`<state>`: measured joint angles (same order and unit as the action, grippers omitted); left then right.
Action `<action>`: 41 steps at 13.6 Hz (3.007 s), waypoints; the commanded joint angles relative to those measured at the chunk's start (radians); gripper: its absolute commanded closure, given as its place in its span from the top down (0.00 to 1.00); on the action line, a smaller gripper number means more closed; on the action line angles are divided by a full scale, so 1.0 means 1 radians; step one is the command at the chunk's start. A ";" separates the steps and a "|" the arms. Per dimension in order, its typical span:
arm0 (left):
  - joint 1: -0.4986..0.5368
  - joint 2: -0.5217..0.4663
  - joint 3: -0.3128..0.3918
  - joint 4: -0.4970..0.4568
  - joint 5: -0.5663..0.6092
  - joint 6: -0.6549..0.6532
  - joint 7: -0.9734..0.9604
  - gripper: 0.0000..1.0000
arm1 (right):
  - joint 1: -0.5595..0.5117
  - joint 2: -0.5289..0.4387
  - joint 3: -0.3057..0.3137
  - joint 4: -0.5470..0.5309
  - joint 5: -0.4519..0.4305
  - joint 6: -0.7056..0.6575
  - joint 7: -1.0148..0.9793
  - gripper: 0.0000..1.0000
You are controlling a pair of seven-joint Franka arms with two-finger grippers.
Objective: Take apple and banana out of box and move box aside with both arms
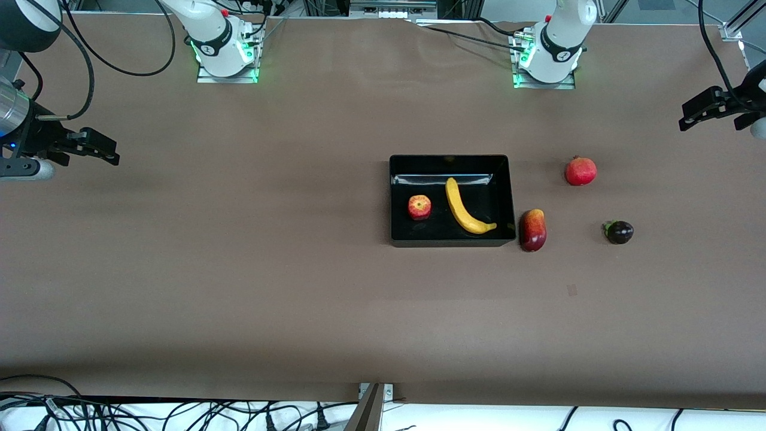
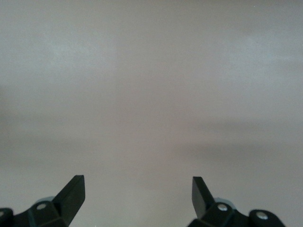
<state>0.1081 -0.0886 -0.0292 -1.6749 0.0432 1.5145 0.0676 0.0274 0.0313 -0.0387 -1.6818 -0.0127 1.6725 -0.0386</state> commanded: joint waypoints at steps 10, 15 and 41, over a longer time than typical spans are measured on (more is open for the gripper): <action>0.005 -0.007 -0.006 0.027 -0.017 -0.016 0.009 1.00 | 0.002 -0.004 0.000 0.004 -0.013 0.001 -0.001 1.00; 0.002 -0.002 -0.011 0.027 -0.017 -0.016 0.012 1.00 | 0.002 -0.004 0.000 0.004 -0.013 0.001 -0.001 1.00; -0.197 0.050 -0.239 -0.216 -0.063 0.237 -0.351 1.00 | 0.002 -0.002 -0.012 0.004 -0.015 0.004 0.008 1.00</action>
<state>-0.0698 -0.0595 -0.2609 -1.8465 0.0255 1.6799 -0.2527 0.0273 0.0313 -0.0470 -1.6815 -0.0127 1.6754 -0.0387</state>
